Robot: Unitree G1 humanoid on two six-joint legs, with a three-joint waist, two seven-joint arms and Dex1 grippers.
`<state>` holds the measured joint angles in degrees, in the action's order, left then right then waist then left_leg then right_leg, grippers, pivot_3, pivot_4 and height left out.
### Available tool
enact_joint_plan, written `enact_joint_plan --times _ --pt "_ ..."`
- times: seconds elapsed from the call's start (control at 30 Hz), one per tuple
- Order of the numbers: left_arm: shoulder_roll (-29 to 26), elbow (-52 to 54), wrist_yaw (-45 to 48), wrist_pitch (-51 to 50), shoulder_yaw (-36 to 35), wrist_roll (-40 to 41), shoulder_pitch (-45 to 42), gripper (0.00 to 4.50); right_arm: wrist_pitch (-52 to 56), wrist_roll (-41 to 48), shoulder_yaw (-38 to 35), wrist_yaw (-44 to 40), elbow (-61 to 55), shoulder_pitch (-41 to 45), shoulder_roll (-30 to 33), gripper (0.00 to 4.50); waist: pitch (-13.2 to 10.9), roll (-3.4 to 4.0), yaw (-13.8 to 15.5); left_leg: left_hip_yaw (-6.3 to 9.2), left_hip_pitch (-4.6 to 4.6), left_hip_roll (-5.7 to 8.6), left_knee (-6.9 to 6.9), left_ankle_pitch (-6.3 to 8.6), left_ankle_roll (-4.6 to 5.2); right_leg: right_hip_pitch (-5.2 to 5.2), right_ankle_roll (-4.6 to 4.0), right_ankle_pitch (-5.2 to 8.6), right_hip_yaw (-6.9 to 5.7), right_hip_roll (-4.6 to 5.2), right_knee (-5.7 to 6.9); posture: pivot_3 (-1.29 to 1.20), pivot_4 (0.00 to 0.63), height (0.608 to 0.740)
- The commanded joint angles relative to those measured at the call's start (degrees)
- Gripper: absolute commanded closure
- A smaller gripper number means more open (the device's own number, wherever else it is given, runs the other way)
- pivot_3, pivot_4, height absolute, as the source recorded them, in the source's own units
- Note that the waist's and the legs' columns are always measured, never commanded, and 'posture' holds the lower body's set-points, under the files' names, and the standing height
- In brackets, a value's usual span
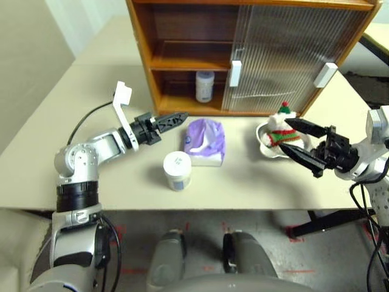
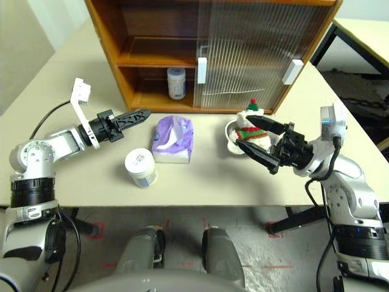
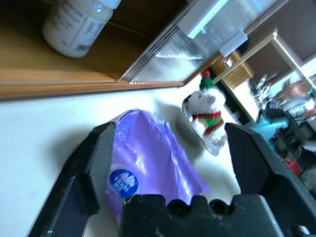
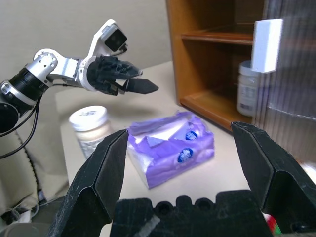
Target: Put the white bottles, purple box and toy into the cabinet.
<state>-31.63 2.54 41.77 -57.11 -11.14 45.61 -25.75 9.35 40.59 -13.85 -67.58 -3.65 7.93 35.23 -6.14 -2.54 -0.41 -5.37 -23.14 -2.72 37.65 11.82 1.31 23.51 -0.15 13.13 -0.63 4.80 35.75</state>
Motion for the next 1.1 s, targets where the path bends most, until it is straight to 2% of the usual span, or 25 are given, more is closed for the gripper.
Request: enact_joint_plan --times 0.03,0.13,0.23,0.33,0.47,0.7,1.1 --pt "-9.80 3.82 14.07 14.40 5.93 -8.99 6.35 0.06 0.09 -0.64 -0.03 -1.07 1.56 0.29 0.49 0.00 0.02 0.00 -0.11 -0.01 0.01 -0.01 -0.03 0.00 -0.01 0.04 -0.07 0.04 0.00 0.01 0.01 0.10 0.046 0.740" --pt "-13.32 0.16 20.47 28.95 6.54 -15.08 10.10 0.06 0.18 -0.78 -0.01 -1.95 2.08 0.49 0.90 0.00 0.08 0.15 0.35 0.00 -0.02 -0.09 -0.18 0.01 -0.01 0.14 -0.10 0.09 0.00 0.16 -0.06 0.10 0.046 0.740" --pt "-14.50 -6.82 27.61 48.52 6.08 -21.46 13.04 0.06 0.42 -1.01 0.08 -2.69 2.24 0.63 1.35 0.00 0.17 0.29 1.50 0.00 -0.05 -0.12 -0.30 0.01 0.00 0.18 -0.09 0.08 0.03 0.22 -0.23 0.09 0.042 0.740" --pt "-15.40 -13.14 35.93 63.90 7.73 -25.10 14.97 0.06 0.37 -1.41 0.07 -3.18 2.49 0.83 1.66 0.00 0.27 0.33 1.74 -0.03 -0.12 -0.14 -0.42 0.01 0.00 0.31 -0.14 0.11 0.01 0.27 -0.27 0.09 0.037 0.740" --pt "-14.18 -19.42 40.90 75.82 9.45 -27.60 15.17 0.06 0.40 -1.61 -0.18 -2.98 1.98 0.57 1.60 0.00 0.38 0.41 1.94 -0.10 -0.16 -0.15 -0.50 0.01 0.00 0.39 -0.14 0.14 0.02 0.30 -0.28 0.08 0.037 0.740" --pt "-9.21 -22.64 40.30 81.72 13.55 -29.86 14.05 0.06 0.63 -1.57 -0.58 -2.43 0.69 -0.27 1.66 0.00 0.47 0.46 2.07 -0.15 -0.18 -0.17 -0.41 0.00 0.01 0.38 -0.06 0.13 0.00 0.21 -0.22 0.06 0.039 0.740" --pt "-0.28 -24.40 37.54 80.74 19.17 -31.39 11.22 0.06 1.01 -1.48 -1.29 -0.75 -2.39 -2.39 1.82 0.00 0.70 0.49 1.39 -0.22 -0.13 -0.11 -0.12 0.00 0.02 0.22 0.04 0.08 -0.02 0.14 -0.07 0.03 0.037 0.740"
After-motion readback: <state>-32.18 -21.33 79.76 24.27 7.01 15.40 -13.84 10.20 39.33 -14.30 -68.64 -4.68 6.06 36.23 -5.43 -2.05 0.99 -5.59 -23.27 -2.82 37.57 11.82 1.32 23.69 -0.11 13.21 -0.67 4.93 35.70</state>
